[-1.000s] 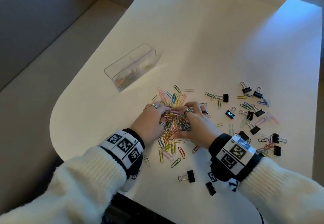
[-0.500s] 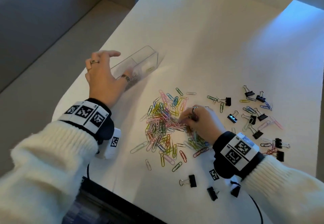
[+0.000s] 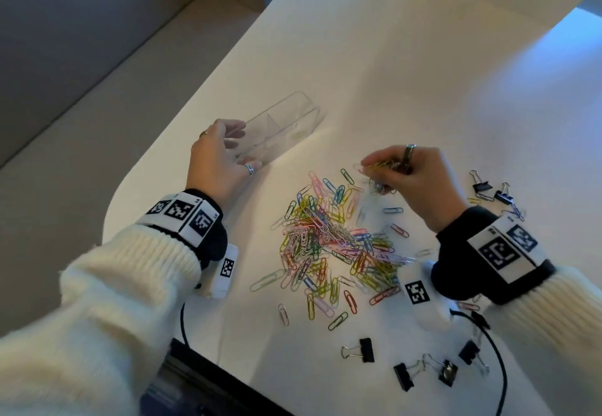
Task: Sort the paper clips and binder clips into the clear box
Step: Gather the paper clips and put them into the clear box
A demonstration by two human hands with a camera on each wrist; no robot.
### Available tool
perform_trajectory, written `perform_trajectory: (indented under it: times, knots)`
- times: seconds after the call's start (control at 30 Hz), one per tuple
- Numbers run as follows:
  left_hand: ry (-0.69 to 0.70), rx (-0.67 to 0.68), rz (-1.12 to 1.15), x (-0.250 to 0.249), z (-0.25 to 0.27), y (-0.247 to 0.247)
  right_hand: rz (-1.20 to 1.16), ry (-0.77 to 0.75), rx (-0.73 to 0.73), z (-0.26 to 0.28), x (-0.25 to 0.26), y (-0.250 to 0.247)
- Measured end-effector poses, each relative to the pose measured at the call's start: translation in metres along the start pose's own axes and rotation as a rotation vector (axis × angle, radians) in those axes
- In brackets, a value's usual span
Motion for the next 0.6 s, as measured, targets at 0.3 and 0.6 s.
perform_trajectory:
  times: [0.3,0.6]
  knots:
    - [0.154,0.053,0.067,-0.042,0.026,-0.002,-0.384,-0.146,-0.142,-0.032,0.079,0.033]
    - [0.145,0.106,0.098,-0.058,0.021,-0.005,-0.143,-0.365,-0.104,-0.009,0.084,0.061]
Point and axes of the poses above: each hand's wrist, its own z-axis away from the middle knuckle, its own y-axis out of the palm, x = y × z, the point moved 4 cm from there along -z, towards the middle knuckle, and after that the axes turned 12 degrees about -x, right-handed, at the moved point
